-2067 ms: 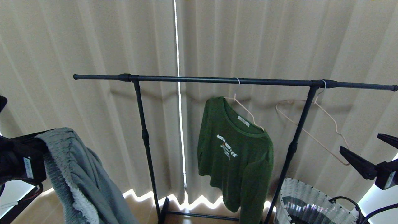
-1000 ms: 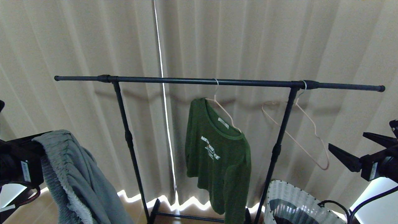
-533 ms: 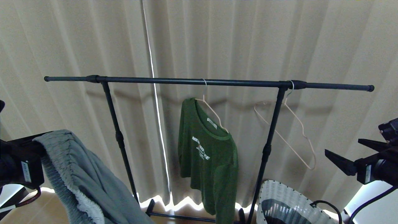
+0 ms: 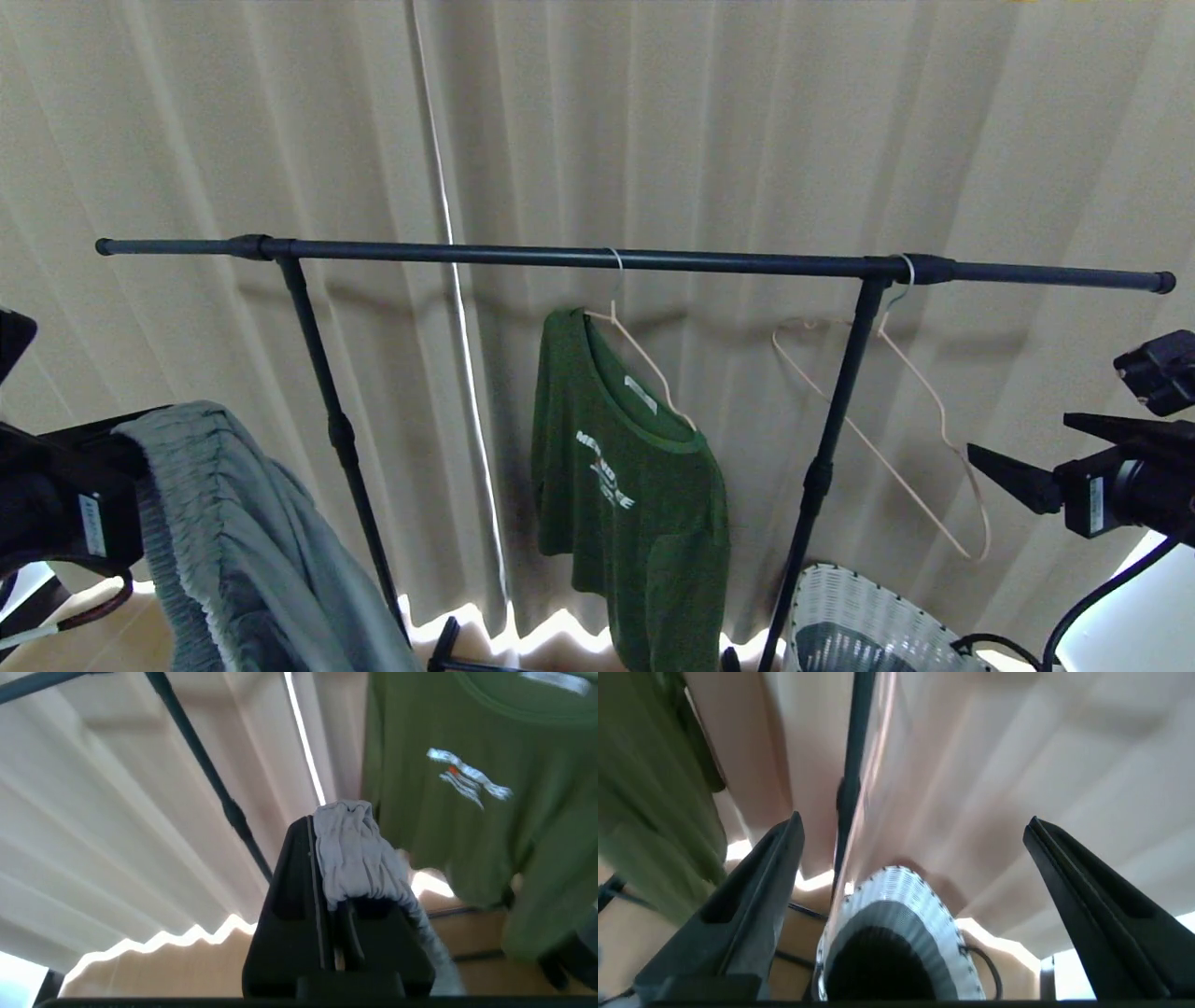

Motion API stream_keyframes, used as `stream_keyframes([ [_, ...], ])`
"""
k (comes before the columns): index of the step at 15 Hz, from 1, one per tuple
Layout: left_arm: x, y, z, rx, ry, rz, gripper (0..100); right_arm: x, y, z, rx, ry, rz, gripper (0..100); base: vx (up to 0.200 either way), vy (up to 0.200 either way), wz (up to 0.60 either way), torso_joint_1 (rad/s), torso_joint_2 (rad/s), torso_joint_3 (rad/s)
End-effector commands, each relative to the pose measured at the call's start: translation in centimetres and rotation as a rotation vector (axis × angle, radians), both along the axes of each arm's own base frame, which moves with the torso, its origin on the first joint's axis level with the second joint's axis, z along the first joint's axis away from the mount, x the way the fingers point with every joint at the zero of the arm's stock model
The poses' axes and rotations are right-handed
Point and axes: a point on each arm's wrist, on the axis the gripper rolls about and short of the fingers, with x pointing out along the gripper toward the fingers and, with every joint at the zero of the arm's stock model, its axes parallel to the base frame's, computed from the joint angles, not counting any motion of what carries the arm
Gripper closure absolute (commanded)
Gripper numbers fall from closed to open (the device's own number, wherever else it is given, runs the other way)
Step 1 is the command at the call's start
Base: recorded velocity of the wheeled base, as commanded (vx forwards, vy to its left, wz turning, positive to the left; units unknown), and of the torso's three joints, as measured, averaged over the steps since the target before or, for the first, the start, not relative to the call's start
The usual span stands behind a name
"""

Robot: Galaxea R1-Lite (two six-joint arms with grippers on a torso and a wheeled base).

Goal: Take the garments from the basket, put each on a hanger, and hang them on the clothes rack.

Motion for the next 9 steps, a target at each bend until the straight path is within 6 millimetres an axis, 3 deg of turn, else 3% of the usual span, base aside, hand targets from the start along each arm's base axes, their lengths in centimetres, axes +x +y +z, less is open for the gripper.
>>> stream_keyframes([
  [1, 0.0, -0.1, -0.3, -0.004, 0.01, -0.027, 100, 1.1, -0.1, 0.4, 0.0, 0.025, -0.004, 0, 0.0, 0.0, 0.0, 0.0, 0.0, 0.0],
  [5, -0.1, -0.1, -0.4, -0.007, 0.013, -0.05, 100, 3.4, 0.9, 0.8, -0.044, 0.102, -0.065, 0, 0.0, 0.0, 0.0, 0.0, 0.0, 0.0],
  [9, -0.1, -0.1, -0.8, -0.003, 0.001, -0.053, 100, 7.1, 3.6, -0.9, -0.027, 0.176, -0.139, 0, 0.0, 0.0, 0.0, 0.0, 0.0, 0.0],
])
